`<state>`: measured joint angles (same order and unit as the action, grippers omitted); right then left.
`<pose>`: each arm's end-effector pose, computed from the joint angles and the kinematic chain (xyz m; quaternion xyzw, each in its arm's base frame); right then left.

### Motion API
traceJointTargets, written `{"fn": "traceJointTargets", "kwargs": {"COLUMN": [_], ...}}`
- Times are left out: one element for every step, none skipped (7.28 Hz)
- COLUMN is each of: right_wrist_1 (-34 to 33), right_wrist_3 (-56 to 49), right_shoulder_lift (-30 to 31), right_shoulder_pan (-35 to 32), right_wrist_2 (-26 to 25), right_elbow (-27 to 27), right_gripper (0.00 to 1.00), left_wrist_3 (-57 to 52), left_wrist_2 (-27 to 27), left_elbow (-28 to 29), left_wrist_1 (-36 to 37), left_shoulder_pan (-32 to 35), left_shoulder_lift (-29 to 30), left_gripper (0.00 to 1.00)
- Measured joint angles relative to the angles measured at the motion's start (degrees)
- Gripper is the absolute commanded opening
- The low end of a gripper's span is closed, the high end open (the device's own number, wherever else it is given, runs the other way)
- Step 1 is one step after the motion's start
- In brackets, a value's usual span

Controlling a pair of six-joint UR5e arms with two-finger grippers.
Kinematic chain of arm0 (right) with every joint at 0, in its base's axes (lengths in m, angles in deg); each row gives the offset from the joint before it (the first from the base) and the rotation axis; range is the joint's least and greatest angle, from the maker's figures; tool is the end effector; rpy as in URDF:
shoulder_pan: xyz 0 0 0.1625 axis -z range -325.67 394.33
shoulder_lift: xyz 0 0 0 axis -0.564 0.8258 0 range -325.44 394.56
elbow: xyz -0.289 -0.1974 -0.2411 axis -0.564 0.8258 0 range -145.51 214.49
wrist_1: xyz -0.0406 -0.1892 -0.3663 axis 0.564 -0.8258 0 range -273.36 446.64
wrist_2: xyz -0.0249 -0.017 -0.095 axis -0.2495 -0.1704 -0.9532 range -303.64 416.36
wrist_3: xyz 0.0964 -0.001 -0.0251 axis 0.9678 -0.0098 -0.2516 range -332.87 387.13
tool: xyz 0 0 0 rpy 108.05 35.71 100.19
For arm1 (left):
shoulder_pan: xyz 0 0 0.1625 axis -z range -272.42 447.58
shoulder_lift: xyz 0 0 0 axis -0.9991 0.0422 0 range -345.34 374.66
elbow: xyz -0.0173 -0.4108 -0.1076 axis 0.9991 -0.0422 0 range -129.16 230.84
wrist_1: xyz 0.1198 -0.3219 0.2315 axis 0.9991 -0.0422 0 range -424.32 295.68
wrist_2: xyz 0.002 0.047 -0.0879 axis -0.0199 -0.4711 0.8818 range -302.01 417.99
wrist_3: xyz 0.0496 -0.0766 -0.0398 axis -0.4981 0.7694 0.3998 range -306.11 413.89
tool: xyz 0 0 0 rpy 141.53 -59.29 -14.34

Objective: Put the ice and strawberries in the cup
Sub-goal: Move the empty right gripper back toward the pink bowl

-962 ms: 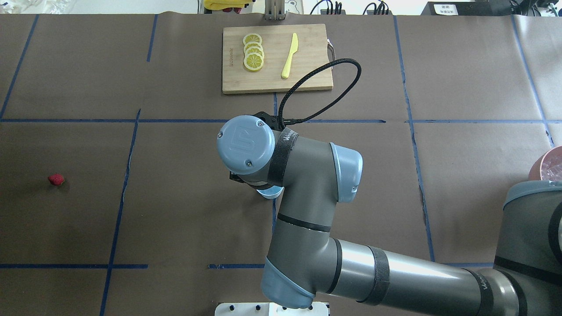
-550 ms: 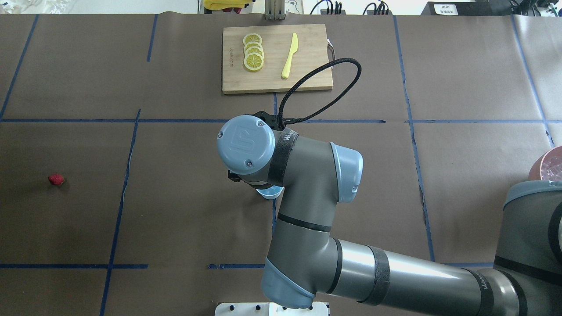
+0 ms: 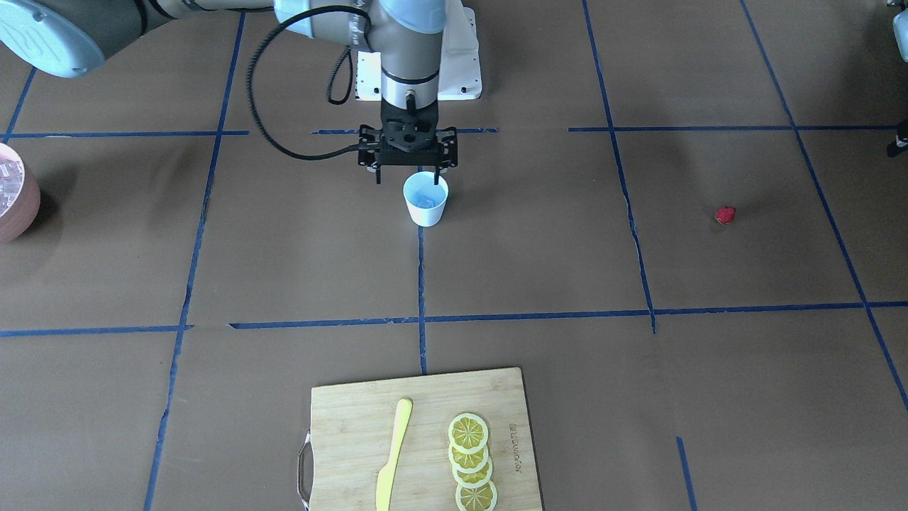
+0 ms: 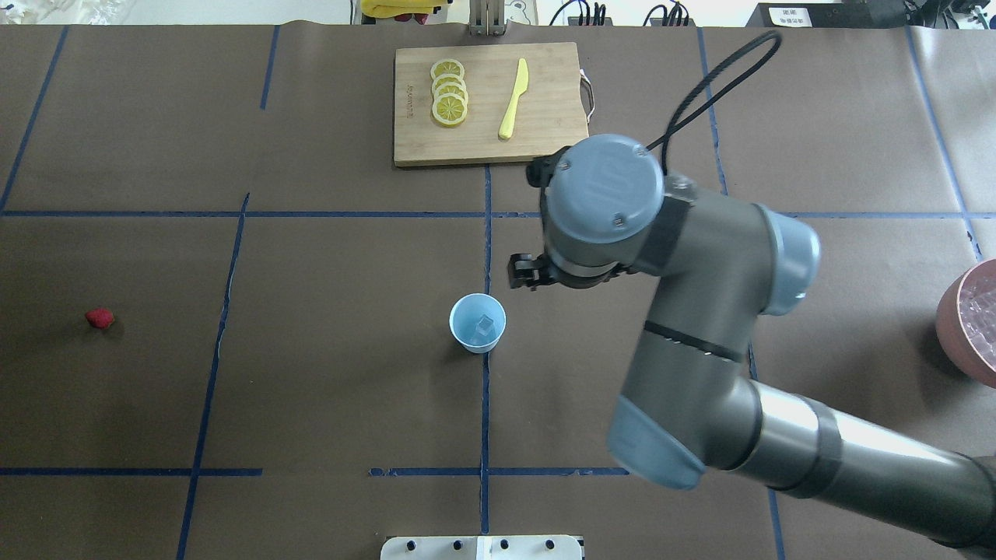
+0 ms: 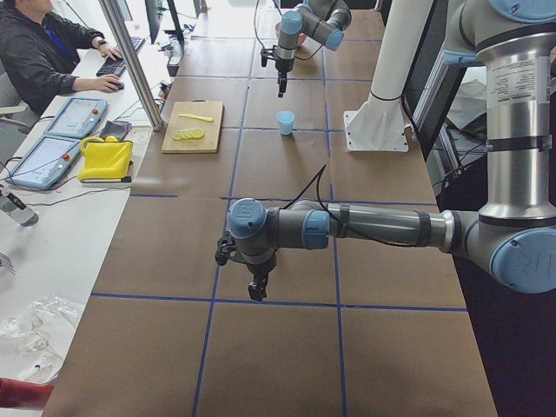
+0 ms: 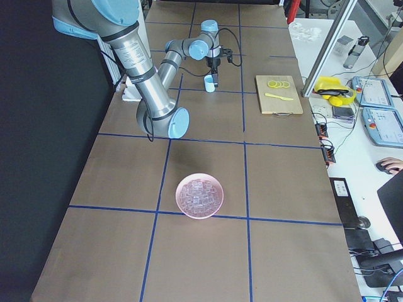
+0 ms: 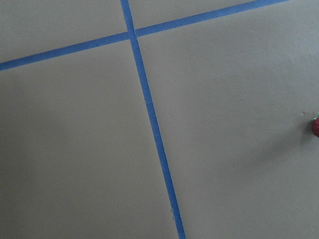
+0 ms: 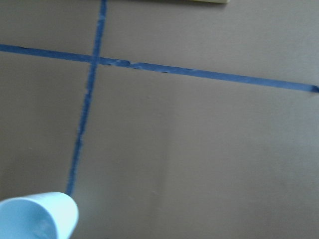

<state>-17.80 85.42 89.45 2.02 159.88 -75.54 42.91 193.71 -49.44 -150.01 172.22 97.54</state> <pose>-0.4545 -0.4177 0.1967 0.0895 -0.3513 -0.0361 0.9313 -0.0209 -0.4410 0.6341 0.0098 0.3885 0.1271 0.9126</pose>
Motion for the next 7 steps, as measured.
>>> {"fn": "traceJointTargets", "kwargs": {"right_wrist_1": [0.1,0.3,0.5,2.4,7.0,13.0,19.2], "right_wrist_3": [-6.5,-13.5,-21.0,-27.7,-33.4,-38.0,-42.4], "right_shoulder_lift": [6.0,11.6,16.8,22.3,28.6,34.9,40.8], "right_shoulder_pan": [-3.9,-8.4,-13.4,-18.2,-22.7,-26.4,-29.7], "right_wrist_2": [3.0,6.3,9.9,13.4,16.7,19.5,21.6], "right_elbow": [-4.5,-7.7,-9.7,-10.8,-10.9,-10.0,-8.3], "right_gripper": [0.98,0.98,0.98,0.98,0.98,0.98,0.98], "left_wrist_3": [0.0,0.0,0.0,0.0,0.0,0.0,0.0], "left_wrist_2": [0.0,0.0,0.0,0.0,0.0,0.0,0.0], "left_elbow": [0.0,0.1,0.1,0.0,0.0,0.0,0.0], "left_wrist_1": [0.0,0.0,0.0,0.0,0.0,0.0,0.0], "left_shoulder_pan": [0.0,0.0,0.0,-0.1,-0.1,-0.2,-0.2], "left_shoulder_lift": [0.0,0.0,0.0,0.0,0.0,-0.1,-0.1], "left_gripper": [1.0,1.0,1.0,1.0,1.0,1.0,1.0]}}
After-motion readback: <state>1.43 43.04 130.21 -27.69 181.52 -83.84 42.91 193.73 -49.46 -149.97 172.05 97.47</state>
